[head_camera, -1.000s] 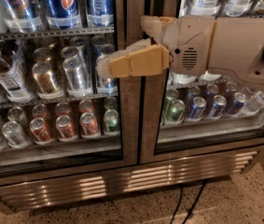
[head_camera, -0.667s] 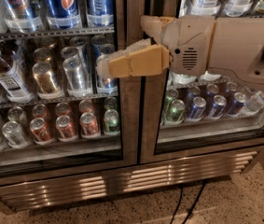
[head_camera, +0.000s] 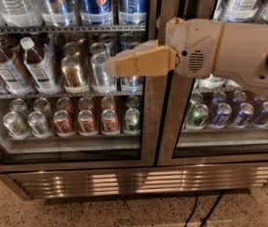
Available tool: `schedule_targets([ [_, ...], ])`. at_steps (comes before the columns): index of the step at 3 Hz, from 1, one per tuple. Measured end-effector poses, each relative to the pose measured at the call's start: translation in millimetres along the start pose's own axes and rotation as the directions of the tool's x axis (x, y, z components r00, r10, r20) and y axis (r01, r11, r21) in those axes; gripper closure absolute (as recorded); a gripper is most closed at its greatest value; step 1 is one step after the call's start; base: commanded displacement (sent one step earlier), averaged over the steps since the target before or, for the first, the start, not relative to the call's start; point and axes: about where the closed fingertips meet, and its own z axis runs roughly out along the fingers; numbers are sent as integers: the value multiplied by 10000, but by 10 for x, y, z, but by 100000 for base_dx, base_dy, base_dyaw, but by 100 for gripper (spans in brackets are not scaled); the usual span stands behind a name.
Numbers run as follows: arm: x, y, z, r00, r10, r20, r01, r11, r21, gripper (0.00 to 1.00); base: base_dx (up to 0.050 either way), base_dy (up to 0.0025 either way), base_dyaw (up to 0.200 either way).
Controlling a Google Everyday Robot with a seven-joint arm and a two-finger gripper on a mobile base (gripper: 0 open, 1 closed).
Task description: Open left fridge door
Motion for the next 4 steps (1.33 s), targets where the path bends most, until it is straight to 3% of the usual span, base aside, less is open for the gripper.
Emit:
schedule_targets([
  [1, 0, 0, 0, 10000, 0, 0, 0, 10000, 0, 0, 0, 0, 0],
  [2, 0, 0, 1, 10000, -1, 0, 1, 10000, -1, 19, 0, 0, 0],
  [4, 0, 1, 1, 10000, -1, -1, 1, 10000, -2, 65, 0, 0, 0],
])
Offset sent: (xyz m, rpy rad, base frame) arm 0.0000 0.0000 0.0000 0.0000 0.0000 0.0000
